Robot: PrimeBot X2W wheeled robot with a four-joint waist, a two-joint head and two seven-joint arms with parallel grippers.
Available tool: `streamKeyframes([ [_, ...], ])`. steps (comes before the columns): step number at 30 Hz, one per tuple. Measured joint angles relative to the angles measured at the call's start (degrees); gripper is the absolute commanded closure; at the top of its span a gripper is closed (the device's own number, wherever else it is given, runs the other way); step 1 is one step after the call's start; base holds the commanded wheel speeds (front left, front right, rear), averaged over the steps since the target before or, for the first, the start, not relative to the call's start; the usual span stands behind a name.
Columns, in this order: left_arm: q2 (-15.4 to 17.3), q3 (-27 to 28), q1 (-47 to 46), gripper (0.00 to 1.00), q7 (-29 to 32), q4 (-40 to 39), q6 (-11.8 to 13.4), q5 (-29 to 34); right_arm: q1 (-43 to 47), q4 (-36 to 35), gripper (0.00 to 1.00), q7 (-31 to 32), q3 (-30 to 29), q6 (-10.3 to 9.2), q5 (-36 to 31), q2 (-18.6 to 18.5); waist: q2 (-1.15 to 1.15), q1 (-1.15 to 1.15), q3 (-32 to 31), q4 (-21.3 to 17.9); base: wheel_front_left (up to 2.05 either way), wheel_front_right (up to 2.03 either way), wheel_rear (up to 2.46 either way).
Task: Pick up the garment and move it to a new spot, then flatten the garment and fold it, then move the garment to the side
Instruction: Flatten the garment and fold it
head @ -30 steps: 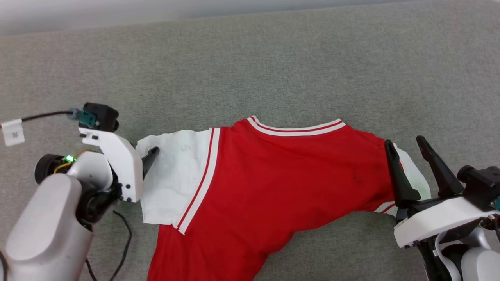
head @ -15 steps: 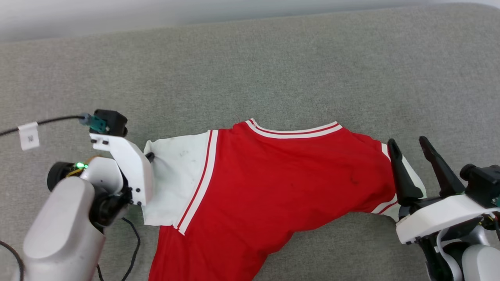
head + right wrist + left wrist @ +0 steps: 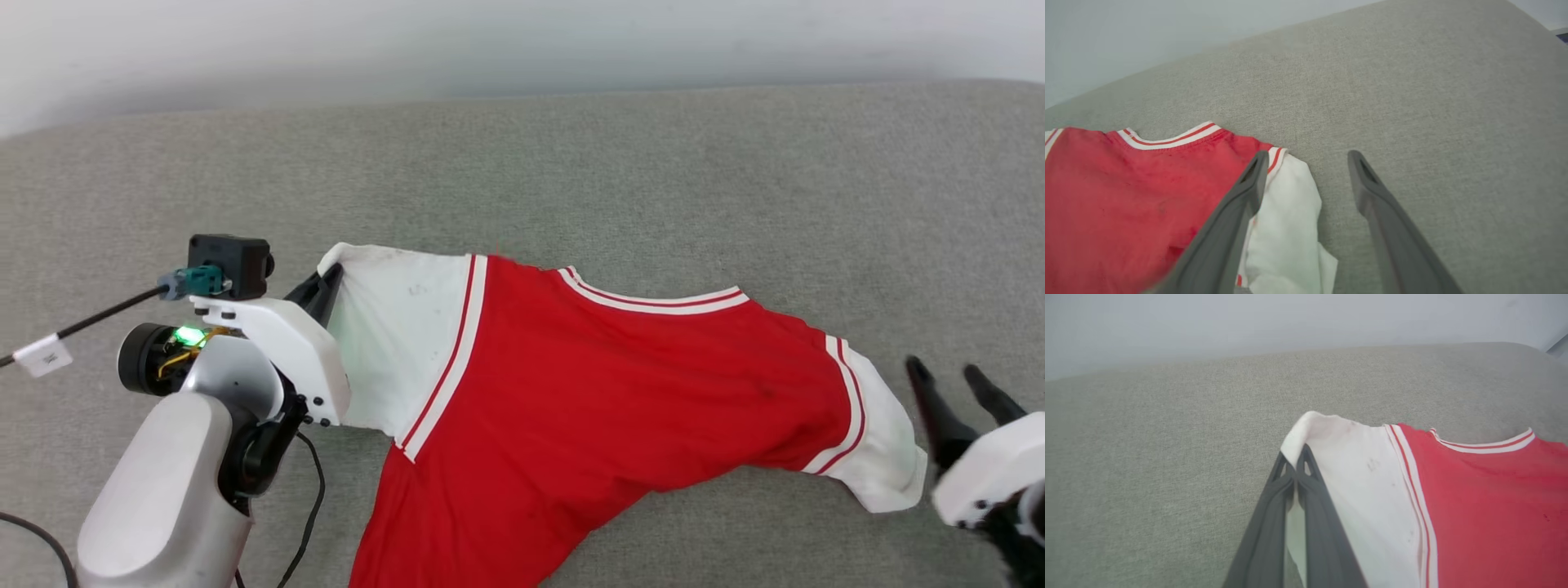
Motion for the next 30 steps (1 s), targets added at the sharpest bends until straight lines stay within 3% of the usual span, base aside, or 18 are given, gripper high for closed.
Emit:
streamKeyframes([
  [6, 1.0, 1.1, 2.8, 1.00, -1.2, -6.2, 2.1, 0.5, -0.4, 1.4, 0.00, 15.6, -3.2, 0.00, 2.8, -5.3, 0.00, 0.00, -0.8, 1.2, 0.00, 0.00, 0.00],
  [11, 1.0, 0.9, 3.9, 1.00, -1.0, -9.8, 3.0, 0.6, -2.2, 1.0, 0.00, 26.0, -2.1, 0.00, 4.8, -7.0, 0.00, 0.00, 0.5, 1.7, 0.00, 0.00, 0.00],
  [23, 0.7, -0.6, 3.7, 1.00, -0.3, -12.0, 3.1, 0.9, -8.4, 6.1, 0.00, 35.5, 5.1, -0.01, 5.6, -7.8, 0.00, 0.00, 4.9, 3.8, 0.00, 0.00, 0.00],
  [24, 0.7, -0.7, 3.7, 1.00, -0.3, -11.9, 3.0, 0.9, -8.7, 6.7, 0.15, 35.7, 5.3, 0.00, 5.7, -8.0, 0.00, 0.00, 5.0, 3.9, 0.00, 0.00, 0.00],
  [25, 0.6, -0.8, 3.6, 1.00, -0.3, -11.8, 3.0, 0.9, -9.1, 7.3, 0.60, 35.8, 5.3, -0.01, 6.2, -8.0, 0.00, 0.00, 5.2, 4.1, 0.00, 0.00, 0.00],
  [26, 0.6, -0.9, 3.4, 1.00, -0.3, -11.7, 2.9, 0.9, -9.4, 7.8, 1.00, 35.9, 5.3, -0.01, 6.4, -8.2, 0.00, 0.00, 5.3, 4.2, 0.00, 0.00, 0.00],
  [30, 0.8, -0.8, 3.3, 1.00, -0.5, -11.1, 2.9, 0.5, -10.6, 9.0, 1.00, 34.6, 6.4, 0.00, 6.5, -8.8, 0.00, 0.00, 5.1, 4.3, 0.00, 0.00, 0.00],
])
